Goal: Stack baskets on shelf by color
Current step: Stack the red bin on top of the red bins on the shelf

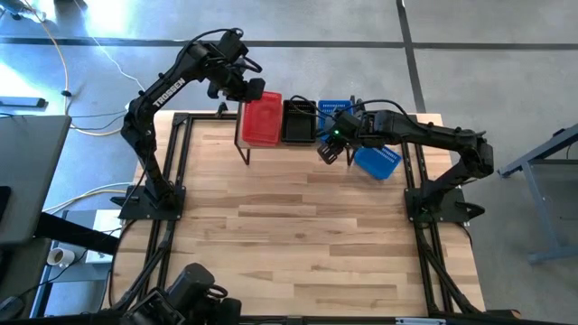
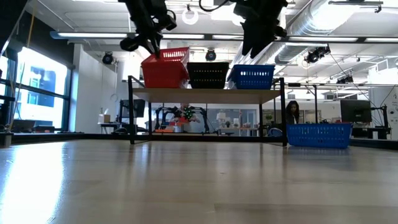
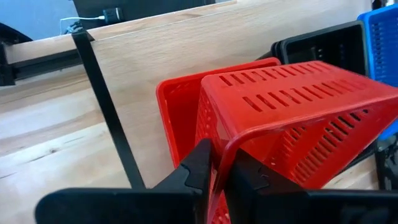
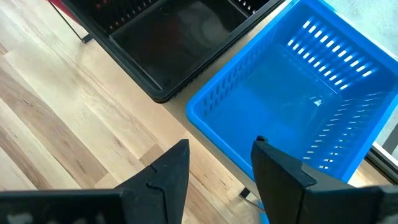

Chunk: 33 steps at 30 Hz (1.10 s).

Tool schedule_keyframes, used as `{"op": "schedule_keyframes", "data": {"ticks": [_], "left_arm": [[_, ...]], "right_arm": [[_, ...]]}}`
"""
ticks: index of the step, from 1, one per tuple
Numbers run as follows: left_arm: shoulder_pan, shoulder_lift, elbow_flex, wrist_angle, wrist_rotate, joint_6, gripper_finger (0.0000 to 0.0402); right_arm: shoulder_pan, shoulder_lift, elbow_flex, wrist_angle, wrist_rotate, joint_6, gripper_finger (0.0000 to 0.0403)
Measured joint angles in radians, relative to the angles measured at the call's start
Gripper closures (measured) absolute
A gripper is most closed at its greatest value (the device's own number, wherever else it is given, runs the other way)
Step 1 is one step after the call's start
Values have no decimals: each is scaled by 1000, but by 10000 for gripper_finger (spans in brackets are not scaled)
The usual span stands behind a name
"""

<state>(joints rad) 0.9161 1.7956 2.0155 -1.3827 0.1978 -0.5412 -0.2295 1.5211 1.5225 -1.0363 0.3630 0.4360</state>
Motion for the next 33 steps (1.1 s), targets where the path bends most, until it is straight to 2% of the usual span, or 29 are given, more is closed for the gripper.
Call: {"op": "schedule_keyframes", "data": {"ticks": [10,20,25,33], "left_arm": [[0,0,0,-8,3,-16,366],[2,0,0,-3,-33,-46,288],[19,-2,0,22,-30,-17,274],[16,-57,0,99,-169,60,283]], "right_arm": [[0,0,0,0,0,-1,245],[0,0,0,-14,0,-33,245],[0,0,0,-17,0,-34,245],[0,0,0,-23,0,-16,245]]}}
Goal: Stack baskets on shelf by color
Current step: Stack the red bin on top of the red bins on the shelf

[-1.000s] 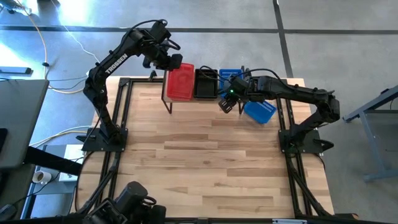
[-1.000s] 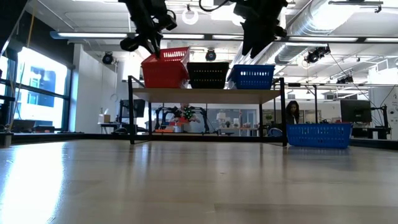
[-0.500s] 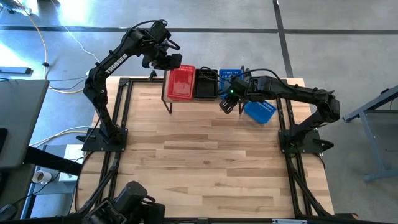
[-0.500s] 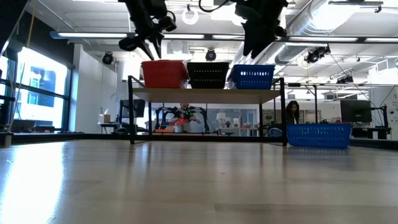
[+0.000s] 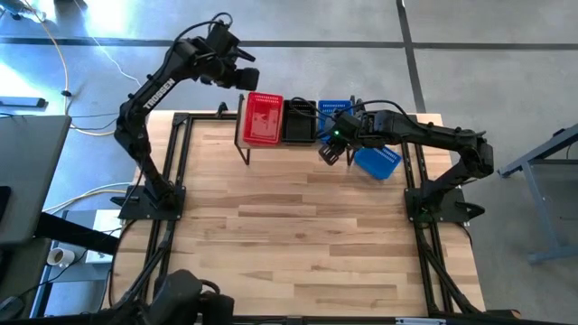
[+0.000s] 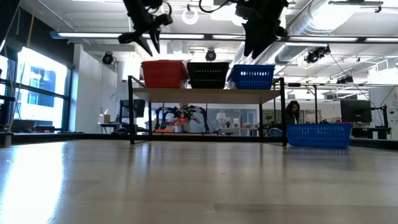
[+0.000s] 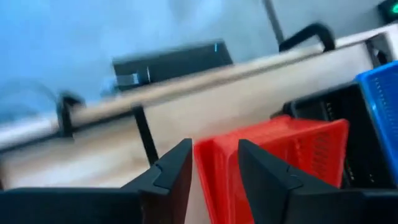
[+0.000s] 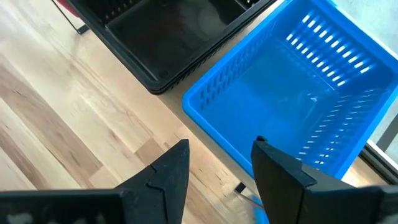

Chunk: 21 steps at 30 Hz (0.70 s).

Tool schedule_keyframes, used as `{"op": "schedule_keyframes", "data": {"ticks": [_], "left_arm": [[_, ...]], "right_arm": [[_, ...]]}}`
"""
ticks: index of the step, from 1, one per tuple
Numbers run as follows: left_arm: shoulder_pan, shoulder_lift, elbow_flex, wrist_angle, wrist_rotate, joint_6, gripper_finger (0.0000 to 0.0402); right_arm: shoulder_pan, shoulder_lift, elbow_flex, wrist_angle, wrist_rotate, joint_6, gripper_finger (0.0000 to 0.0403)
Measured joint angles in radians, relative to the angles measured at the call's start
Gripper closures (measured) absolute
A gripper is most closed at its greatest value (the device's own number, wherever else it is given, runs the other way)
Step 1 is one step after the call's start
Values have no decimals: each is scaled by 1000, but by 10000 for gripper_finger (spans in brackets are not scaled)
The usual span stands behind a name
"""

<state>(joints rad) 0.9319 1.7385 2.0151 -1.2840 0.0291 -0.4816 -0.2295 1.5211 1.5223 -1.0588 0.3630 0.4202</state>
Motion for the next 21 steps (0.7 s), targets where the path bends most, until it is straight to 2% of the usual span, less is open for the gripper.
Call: {"op": "schedule_keyframes", "data": {"ticks": [8,13,21], "left_arm": [[-137,-28,0,98,-34,212,290],[-208,9,0,115,-205,354,291],[-183,40,0,132,-159,660,291]], "right_arm": [[0,0,0,1,2,28,245],[0,0,0,1,3,51,245],[0,0,0,2,3,56,245]]}}
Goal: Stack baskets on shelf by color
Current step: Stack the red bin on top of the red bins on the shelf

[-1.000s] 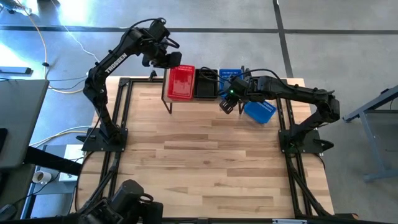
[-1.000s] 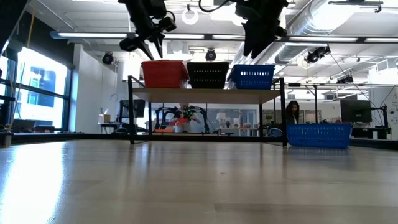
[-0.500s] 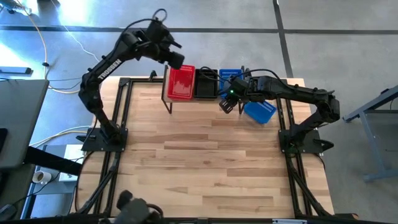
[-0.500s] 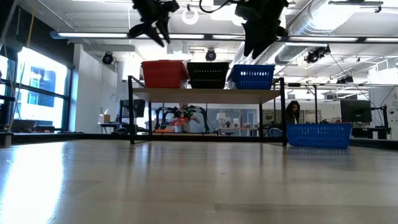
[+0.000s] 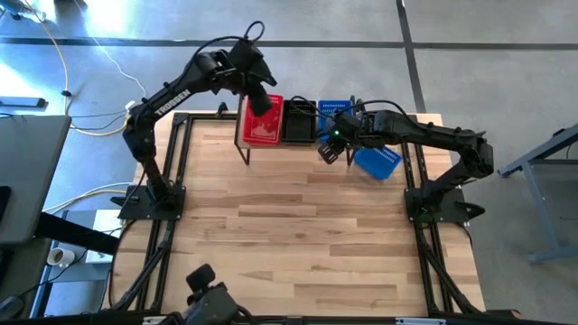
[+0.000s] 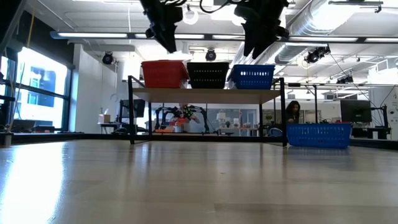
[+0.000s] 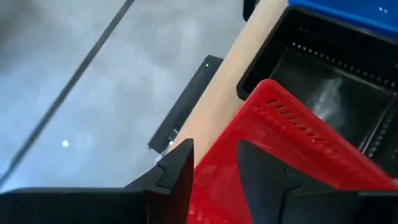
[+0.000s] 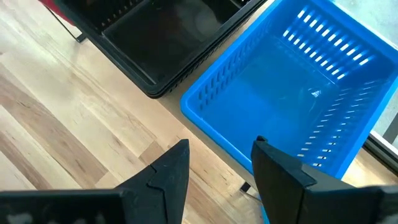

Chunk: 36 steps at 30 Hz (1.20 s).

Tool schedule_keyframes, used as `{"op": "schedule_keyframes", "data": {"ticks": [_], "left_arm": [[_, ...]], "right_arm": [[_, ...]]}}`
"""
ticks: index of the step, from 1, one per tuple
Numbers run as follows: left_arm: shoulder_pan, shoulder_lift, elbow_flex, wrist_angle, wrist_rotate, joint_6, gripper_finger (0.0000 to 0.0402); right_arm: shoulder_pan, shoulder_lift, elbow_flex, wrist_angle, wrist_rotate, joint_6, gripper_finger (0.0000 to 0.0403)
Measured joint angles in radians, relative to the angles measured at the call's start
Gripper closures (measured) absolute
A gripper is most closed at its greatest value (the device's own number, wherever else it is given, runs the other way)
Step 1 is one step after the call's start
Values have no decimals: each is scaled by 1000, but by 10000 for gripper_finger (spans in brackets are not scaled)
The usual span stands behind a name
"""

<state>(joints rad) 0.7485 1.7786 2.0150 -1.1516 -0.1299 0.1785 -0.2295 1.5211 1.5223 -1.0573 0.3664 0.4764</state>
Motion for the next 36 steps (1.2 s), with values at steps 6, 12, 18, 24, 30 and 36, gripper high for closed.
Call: {"op": "schedule_keyframes", "data": {"ticks": [6,12,18,24,30,36], "left_arm": [[31,-2,0,-3,73,68,291],[31,38,1,-8,43,68,291],[31,69,1,-9,14,68,291],[44,82,1,-9,-12,68,291],[51,82,1,-19,30,92,301],[57,82,-6,-26,69,132,341]], "right_arm": [[0,0,0,0,0,17,245],[0,0,0,0,0,17,245],[0,0,0,0,0,17,245],[0,0,0,0,0,17,245],[0,0,0,0,1,14,245],[0,0,0,0,1,14,245]]}}
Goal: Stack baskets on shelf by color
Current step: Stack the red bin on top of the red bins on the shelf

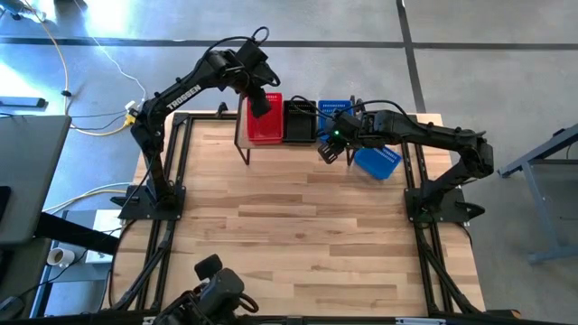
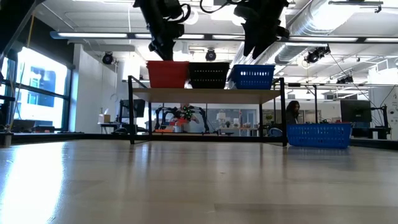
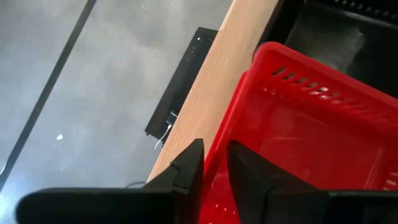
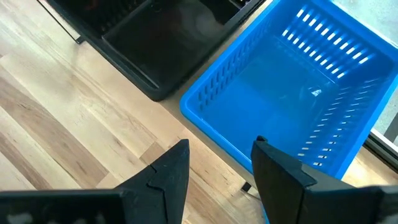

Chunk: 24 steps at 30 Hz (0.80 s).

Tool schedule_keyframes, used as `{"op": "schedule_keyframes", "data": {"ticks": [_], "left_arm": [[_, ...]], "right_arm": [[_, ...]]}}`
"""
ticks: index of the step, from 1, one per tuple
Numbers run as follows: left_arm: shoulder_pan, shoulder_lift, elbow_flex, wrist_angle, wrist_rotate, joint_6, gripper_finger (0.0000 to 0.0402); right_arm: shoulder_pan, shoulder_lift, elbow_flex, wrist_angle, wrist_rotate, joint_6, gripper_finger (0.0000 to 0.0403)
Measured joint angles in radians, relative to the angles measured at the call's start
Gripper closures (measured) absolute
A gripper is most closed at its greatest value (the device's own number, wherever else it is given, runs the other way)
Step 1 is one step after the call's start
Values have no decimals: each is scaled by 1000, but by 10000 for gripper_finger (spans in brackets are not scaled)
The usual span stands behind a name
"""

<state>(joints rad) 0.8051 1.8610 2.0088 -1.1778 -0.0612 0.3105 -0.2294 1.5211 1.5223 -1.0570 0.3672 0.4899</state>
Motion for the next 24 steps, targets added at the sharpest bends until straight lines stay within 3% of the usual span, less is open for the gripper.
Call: {"op": "schedule_keyframes", "data": {"ticks": [9,24], "left_arm": [[8,0,0,1,-6,44,395],[6,0,-1,-20,-39,206,320]], "right_arm": [[0,0,0,0,0,7,245],[0,0,0,0,0,7,245]]}}
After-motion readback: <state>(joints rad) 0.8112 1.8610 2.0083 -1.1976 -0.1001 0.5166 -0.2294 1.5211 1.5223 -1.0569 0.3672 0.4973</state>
